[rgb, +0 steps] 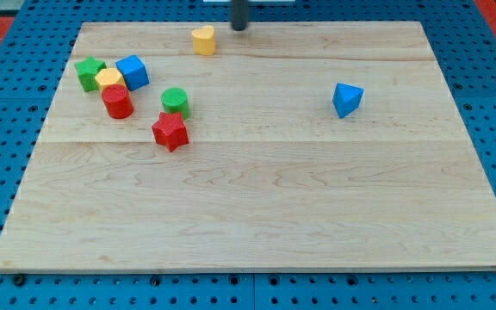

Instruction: Push the blue triangle yellow heart and the green circle in different directions

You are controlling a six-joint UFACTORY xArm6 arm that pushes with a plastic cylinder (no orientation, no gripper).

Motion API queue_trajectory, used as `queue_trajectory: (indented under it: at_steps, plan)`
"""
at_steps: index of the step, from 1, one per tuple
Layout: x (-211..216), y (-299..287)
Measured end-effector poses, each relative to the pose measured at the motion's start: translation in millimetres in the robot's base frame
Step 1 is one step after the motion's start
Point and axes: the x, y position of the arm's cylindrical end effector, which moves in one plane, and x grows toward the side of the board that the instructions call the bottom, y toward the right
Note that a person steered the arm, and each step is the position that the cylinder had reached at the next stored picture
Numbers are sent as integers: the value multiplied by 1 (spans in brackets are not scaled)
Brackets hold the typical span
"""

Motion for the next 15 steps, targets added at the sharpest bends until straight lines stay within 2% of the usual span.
queue_trajectory:
  at_steps: [1, 2, 5, 7, 8, 9, 10, 12, 13, 15]
  plan:
    - [35, -50]
    - [78, -43]
    - [117, 50]
    - [115, -16]
    - [114, -21]
    - [144, -46]
    - [199, -26]
    - [207, 160]
    - [177, 235]
    - [103, 267]
